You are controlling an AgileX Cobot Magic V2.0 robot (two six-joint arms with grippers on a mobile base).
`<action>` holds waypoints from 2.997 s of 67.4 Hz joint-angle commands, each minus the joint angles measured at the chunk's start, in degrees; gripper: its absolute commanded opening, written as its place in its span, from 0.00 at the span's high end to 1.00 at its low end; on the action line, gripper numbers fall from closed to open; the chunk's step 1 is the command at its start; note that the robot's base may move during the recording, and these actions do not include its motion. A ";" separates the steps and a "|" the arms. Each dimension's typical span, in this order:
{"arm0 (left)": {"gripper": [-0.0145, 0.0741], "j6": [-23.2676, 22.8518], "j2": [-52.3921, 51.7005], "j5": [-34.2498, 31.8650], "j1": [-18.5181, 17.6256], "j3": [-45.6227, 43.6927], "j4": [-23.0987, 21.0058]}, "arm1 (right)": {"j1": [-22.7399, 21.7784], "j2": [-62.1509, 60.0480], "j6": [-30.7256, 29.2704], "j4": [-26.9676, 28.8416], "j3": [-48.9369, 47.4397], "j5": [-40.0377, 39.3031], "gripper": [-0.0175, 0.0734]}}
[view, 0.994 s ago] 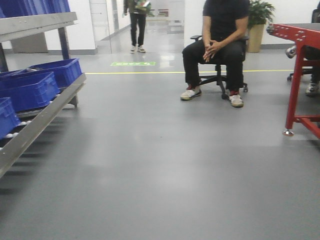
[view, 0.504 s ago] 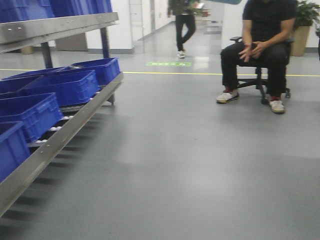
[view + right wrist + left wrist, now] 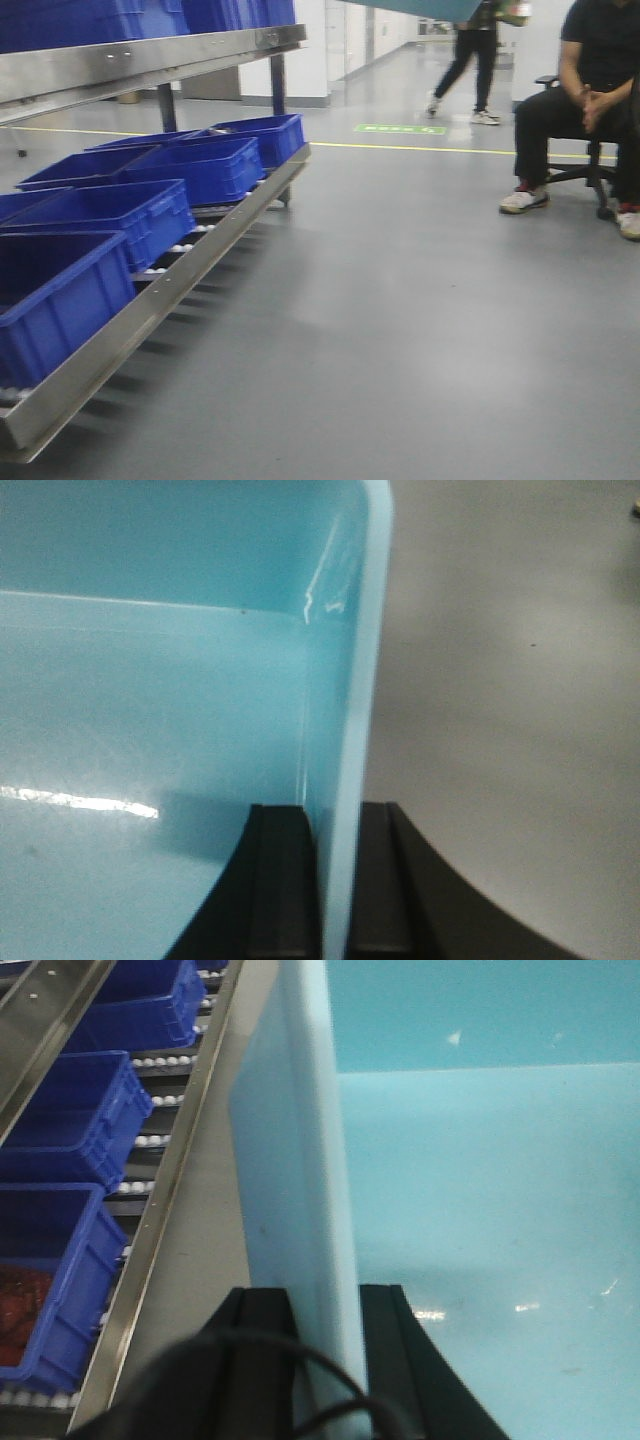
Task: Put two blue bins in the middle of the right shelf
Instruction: 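Turn the base toward the shelf of blue bins, holding the bin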
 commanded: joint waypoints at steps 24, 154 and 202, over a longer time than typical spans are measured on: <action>0.96 0.41 -0.89 -4.84 -0.83 -0.73 -5.88 | 0.45 0.35 -0.61 0.45 -0.43 -4.57 0.98; 0.96 0.41 -0.89 -4.84 -0.83 -0.73 -5.88 | 0.45 0.35 -0.61 0.45 -0.43 -4.80 0.98; 0.96 0.41 -0.78 -4.84 -0.83 -0.73 -5.88 | 0.45 0.35 -0.61 0.45 -0.43 -4.80 0.98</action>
